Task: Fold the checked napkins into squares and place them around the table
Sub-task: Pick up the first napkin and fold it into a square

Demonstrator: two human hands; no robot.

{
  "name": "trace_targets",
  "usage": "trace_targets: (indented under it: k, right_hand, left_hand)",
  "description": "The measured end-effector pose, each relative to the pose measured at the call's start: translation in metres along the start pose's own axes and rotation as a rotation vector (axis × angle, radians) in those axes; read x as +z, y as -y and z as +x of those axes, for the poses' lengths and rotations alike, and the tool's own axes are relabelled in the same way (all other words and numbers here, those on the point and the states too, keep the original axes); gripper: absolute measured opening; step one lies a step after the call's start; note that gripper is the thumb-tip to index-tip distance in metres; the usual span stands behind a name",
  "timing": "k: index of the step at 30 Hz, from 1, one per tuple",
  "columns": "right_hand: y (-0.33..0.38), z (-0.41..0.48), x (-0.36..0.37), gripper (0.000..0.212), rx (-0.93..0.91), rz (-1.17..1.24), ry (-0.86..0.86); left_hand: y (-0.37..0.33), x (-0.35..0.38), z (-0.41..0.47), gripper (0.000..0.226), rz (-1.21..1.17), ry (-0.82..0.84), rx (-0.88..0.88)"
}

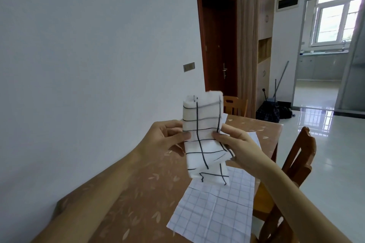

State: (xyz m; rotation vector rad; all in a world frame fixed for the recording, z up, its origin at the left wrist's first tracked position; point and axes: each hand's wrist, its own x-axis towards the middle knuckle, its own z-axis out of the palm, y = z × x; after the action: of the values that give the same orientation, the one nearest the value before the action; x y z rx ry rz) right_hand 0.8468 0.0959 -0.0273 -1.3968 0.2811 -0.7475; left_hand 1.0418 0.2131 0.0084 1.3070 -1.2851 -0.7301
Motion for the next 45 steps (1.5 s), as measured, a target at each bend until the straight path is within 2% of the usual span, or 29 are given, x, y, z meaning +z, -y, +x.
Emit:
trace_targets:
  k: [2, 6, 10, 12, 13, 14, 15, 17, 20, 24, 26, 29, 31, 35, 40, 45]
  right_hand:
    - [-0.002, 0.002, 0.0, 0.04, 0.012, 0.028, 0.031]
    - [-0.002, 0.005, 0.006, 0.044, 0.039, 0.09, 0.022]
    - [-0.013, 0.012, 0.009, 0.039, 0.041, 0.065, 0.05]
    - [-0.019, 0.012, 0.011, 0.037, 0.015, -0.028, 0.009]
    - [-0.021, 0.012, 0.014, 0.027, -0.01, -0.08, -0.027]
    - [-0.023, 0.012, 0.017, 0.015, -0.036, -0.11, -0.061]
    - [-0.025, 0.012, 0.02, 0.013, -0.056, -0.125, -0.094]
    - [-0.031, 0.014, 0.024, 0.02, -0.078, -0.13, -0.123]
    - [-0.038, 0.016, 0.031, 0.033, -0.087, -0.125, -0.139]
    - [-0.055, 0.023, 0.043, 0.055, -0.004, -0.15, -0.153]
    - [-0.065, 0.028, 0.051, 0.05, 0.061, -0.181, -0.144]
    - [-0.08, 0.035, 0.068, 0.023, 0.122, -0.278, -0.112]
    - [-0.094, 0.042, 0.082, 0.027, 0.134, -0.316, -0.098]
    - [-0.121, 0.056, 0.112, 0.023, 0.085, -0.363, -0.09]
    - [-0.153, 0.083, 0.153, 0.028, 0.004, -0.442, -0.137]
    - [-0.185, 0.117, 0.188, 0.037, 0.036, -0.482, -0.185]
  left_hand:
    - [0.003, -0.004, -0.001, 0.017, 0.015, -0.018, 0.009]
    - [0.0, -0.008, -0.005, 0.04, 0.073, -0.042, 0.015]
    - [-0.003, -0.011, -0.011, 0.033, 0.069, -0.094, -0.003]
    - [-0.002, -0.011, -0.014, 0.024, 0.09, -0.111, -0.026]
    - [0.0, -0.01, -0.016, 0.021, 0.107, -0.114, -0.045]
    - [0.004, -0.01, -0.017, 0.029, 0.115, -0.113, -0.08]
    - [0.01, -0.01, -0.018, 0.041, 0.11, -0.107, -0.135]
    - [0.021, -0.009, -0.021, 0.051, 0.071, -0.075, -0.253]
    - [0.034, -0.002, -0.028, 0.042, 0.05, -0.061, -0.331]
    - [0.05, 0.0, -0.036, 0.032, 0.073, -0.191, -0.286]
    - [0.058, -0.006, -0.038, 0.034, 0.072, -0.26, -0.276]
    - [0.073, -0.02, -0.041, 0.04, 0.099, -0.356, -0.269]
    - [0.083, -0.029, -0.042, 0.042, 0.136, -0.37, -0.274]
    - [0.095, -0.048, -0.041, 0.023, 0.068, -0.48, -0.32]
    - [0.124, -0.093, -0.028, 0.044, 0.195, -0.707, -0.183]
    - [0.162, -0.139, -0.031, 0.041, 0.249, -0.806, -0.081]
